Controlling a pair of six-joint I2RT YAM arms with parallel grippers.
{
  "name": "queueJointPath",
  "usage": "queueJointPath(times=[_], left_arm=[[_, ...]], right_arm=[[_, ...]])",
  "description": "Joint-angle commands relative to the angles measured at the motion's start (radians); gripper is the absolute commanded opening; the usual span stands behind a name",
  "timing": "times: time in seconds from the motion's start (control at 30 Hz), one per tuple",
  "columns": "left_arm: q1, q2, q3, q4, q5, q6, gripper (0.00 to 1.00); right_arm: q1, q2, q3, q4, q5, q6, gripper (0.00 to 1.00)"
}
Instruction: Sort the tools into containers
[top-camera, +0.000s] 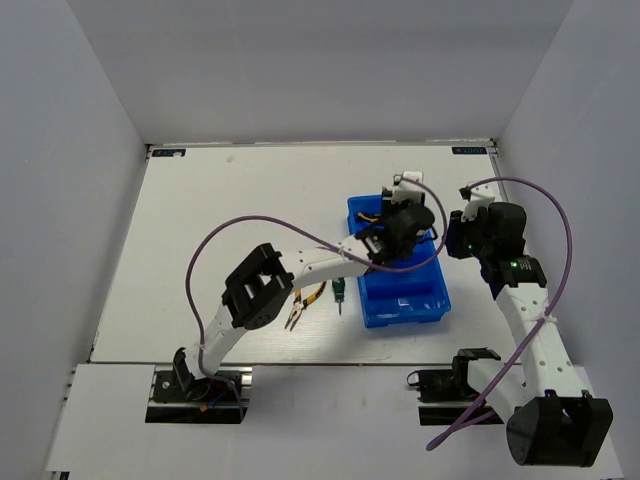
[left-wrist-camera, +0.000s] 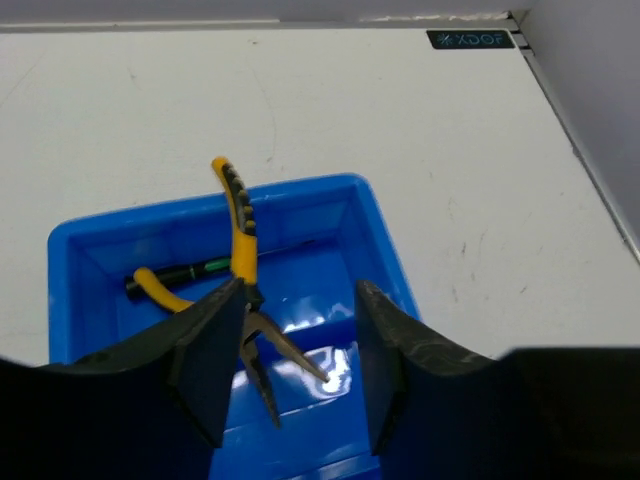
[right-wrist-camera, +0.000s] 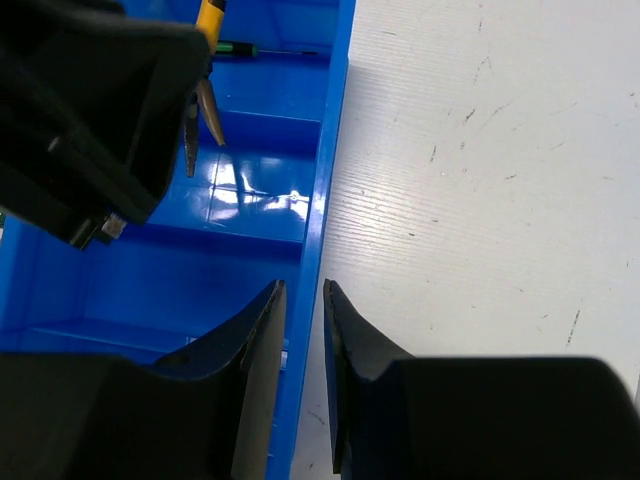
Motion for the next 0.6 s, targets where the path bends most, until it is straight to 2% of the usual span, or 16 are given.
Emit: queueJointPath(times=[0.0,0.03,0.1,0.23,0.37,0.5,0.57], left_arm=[[0.043,0.039,0.276,-0.32,0.102,-0.106,0.6],[0.058,0.089,0.321,-0.398,0.117,-0.106,0.62],[0.085,0.117,0.408,-0.45,0.18,-0.106,0.66],[0.144,0.139,0.455,-0.545,0.303,-0.117,0.7],[0.193,0.151,0.467,-0.595,0.401,-0.117,0.64],[0.225,0.151,0.467,-0.604,0.499,-0.107,0.47],[0.234,0.162,0.467,-0.615,0.542,-0.097,0.46]], right_arm=[[-0.009,-0.016,-0.003,0.037,-0.017,0.01,0.28],[-0.009,-0.016,-0.003,0.037,-0.016,0.01,0.28],[-0.006,-0.018,-0.003,0.037,-0.017,0.01,0.28],[-0.009,-0.016,-0.003,0.037,-0.017,0.01,0.28],[-0.009,-0.013,-0.003,0.037,-0.023,0.012,0.28],[-0.009,-0.006,-0.003,0.037,-0.026,0.015,0.28],[-0.009,-0.003,-0.003,0.04,-0.025,0.015,0.28]])
